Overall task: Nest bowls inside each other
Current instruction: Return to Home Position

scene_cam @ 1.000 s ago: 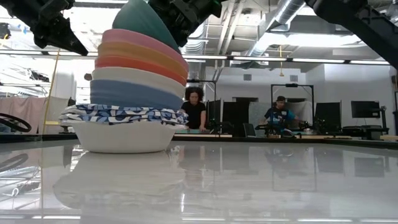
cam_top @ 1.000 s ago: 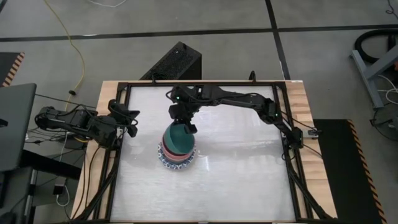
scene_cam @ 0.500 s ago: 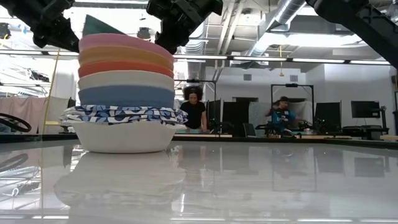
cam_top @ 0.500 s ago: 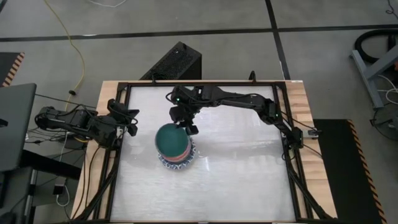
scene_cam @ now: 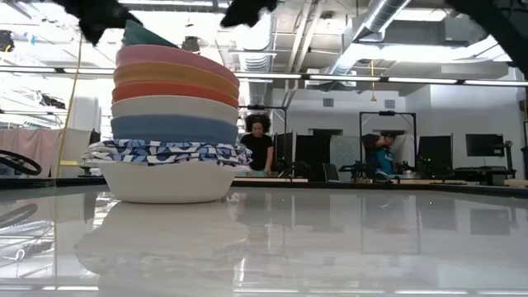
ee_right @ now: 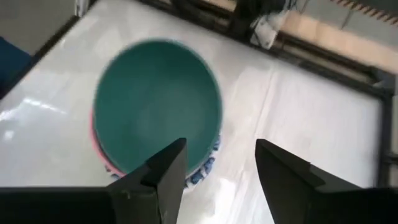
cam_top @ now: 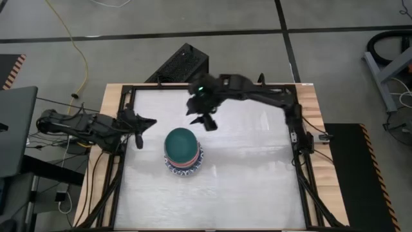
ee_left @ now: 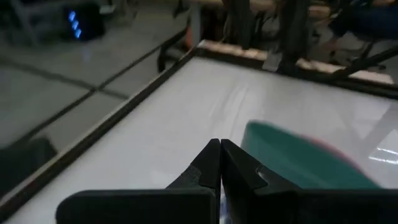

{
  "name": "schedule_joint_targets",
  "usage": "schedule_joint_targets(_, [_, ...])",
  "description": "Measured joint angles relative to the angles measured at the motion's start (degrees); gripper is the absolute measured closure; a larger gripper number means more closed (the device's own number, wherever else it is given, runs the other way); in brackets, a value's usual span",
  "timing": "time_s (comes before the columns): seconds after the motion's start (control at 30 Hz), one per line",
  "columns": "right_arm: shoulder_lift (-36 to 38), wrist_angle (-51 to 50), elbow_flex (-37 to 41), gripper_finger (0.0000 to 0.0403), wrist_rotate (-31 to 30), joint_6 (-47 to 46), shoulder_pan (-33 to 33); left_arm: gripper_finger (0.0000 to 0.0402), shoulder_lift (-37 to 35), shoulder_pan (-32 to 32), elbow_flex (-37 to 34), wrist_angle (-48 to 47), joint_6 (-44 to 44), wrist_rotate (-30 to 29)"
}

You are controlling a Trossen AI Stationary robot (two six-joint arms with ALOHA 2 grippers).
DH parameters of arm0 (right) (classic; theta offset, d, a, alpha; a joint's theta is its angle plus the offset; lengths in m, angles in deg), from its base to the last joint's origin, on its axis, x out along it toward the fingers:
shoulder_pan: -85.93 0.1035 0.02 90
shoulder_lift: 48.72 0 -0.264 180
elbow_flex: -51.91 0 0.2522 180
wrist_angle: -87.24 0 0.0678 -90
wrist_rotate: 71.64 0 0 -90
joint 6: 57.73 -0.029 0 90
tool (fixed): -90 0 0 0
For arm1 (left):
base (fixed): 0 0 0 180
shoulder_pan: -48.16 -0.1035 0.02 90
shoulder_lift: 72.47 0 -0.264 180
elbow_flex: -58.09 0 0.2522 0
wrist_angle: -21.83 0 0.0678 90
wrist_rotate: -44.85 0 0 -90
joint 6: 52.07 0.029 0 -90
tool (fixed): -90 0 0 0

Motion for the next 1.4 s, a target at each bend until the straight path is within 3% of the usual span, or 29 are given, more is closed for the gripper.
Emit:
schedule_joint_targets(0.27, [10.3,-3.1,0.0,0.0219,1.5,-0.7,0.6,0.0401,13.0,0.0,-0.3,14.5,14.0,4.1])
schedule_joint_targets(0.53, [14.5,-4.6,0.0,0.0234,1.5,-2.3,1.4,0.0401,21.8,0.0,-0.3,19.8,15.5,6.2])
schedule_joint_targets(1.13, [14.6,-7.7,0.0,0.0235,1.2,-2.7,1.6,0.0401,23.1,2.5,-0.4,16.8,8.0,3.4])
schedule_joint_targets(1.4, [14.6,-8.4,0.0,0.0235,1.2,-3.2,1.6,0.0401,23.1,2.6,-4.6,22.2,6.1,2.0])
